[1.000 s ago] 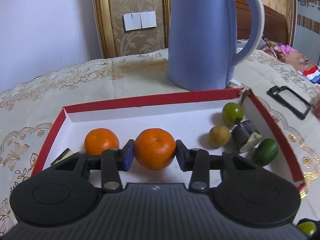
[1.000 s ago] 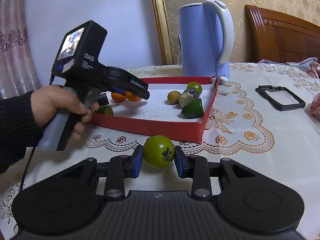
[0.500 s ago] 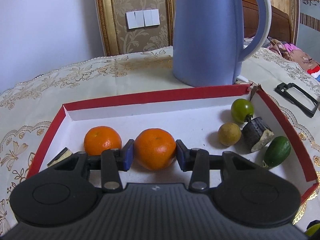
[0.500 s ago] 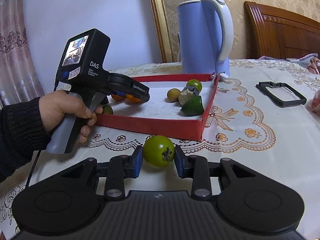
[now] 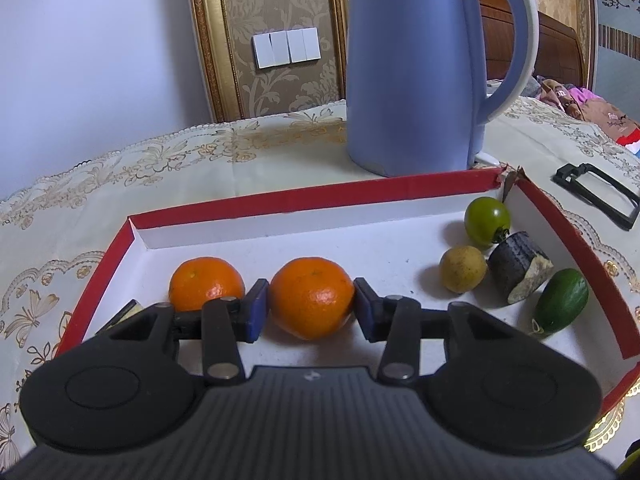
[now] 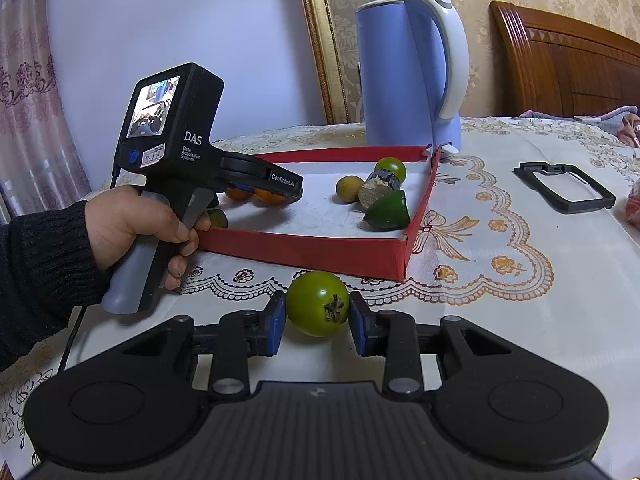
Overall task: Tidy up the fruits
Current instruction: 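Carry the mandarin into the box beside the other mandarin and open the left gripper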
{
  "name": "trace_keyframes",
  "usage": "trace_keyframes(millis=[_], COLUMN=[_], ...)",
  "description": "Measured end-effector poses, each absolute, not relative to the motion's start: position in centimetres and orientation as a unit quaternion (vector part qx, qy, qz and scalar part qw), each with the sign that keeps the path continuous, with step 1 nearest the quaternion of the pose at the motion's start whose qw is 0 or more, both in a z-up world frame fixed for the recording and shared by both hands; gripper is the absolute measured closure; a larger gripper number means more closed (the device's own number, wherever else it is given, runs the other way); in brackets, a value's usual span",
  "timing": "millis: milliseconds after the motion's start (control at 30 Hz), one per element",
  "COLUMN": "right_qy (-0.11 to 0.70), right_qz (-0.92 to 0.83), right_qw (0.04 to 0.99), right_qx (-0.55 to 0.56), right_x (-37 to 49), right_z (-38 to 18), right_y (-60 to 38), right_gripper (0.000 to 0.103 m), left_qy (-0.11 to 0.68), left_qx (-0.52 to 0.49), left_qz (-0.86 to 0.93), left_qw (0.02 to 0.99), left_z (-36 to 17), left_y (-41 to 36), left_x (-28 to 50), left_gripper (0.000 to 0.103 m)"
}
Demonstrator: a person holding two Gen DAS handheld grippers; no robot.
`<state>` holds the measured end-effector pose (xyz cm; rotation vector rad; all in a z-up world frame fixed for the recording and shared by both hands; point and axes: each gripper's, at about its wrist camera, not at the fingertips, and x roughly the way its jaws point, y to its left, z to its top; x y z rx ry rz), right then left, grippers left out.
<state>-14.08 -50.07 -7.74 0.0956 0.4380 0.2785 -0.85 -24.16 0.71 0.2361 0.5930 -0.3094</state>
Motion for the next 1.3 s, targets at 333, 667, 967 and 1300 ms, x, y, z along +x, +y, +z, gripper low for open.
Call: trace_keyframes(millis=[333, 667, 967, 1300], right_qy=[0.217, 0.219, 0.217, 0.216], right_qz=[0.137, 0.138, 0.135, 0.134], right_qw=[0.965, 0.965, 0.966, 0.966], right_qx=[0.049, 0.049, 0.048, 0.048], right_x=[-14.0, -13.9, -13.9, -13.9], right_z=[-7.7, -7.8, -7.8, -7.8], right_y=[-50.1, -50.2, -50.1, -50.1], right_gripper=[0.07, 0.07, 0.07, 0.07], left_qy=[0.288, 0.281, 0.278, 0.278], left_qx=[0.117, 0.11, 0.103, 0.102], left_qz=[-0.151, -0.137, -0.134, -0.136], left_qw=[0.938, 0.943, 0.946, 0.945], left_z=[0.7, 0.7, 0.6, 0.7], left_y=[-24.1, -22.5, -22.5, -22.2], left_x=[-1.1, -1.3, -1.3, -1.6], left_gripper=[0.06, 0.062, 0.062, 0.059])
